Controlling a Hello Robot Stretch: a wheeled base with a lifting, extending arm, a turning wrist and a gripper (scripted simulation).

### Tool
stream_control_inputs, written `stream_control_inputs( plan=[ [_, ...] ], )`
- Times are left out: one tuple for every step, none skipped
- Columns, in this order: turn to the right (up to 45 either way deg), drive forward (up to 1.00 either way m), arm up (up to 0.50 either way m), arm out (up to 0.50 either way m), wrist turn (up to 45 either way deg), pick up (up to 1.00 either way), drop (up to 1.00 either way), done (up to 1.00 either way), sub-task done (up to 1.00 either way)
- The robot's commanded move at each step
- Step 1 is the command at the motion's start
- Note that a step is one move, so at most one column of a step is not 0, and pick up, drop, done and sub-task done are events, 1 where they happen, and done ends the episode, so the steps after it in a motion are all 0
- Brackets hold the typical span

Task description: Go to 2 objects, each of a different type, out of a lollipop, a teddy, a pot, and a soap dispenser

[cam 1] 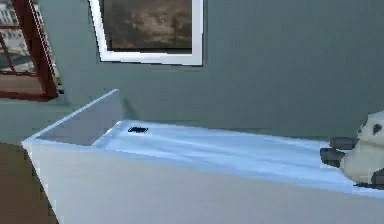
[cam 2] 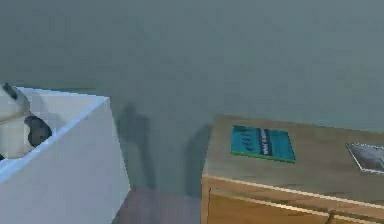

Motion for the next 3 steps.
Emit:
stream_control_inputs(
  plan=[
    [-45.0,0.00,0.00,0.00,0.0,0.00,0.00,0.00,0.00],
    [-30.0,0.00,0.00,0.00,0.0,0.00,0.00,0.00,0.00],
    [0.0,1.00,0.00,0.00,0.0,0.00,0.00,0.00,0.00]
  ],
)
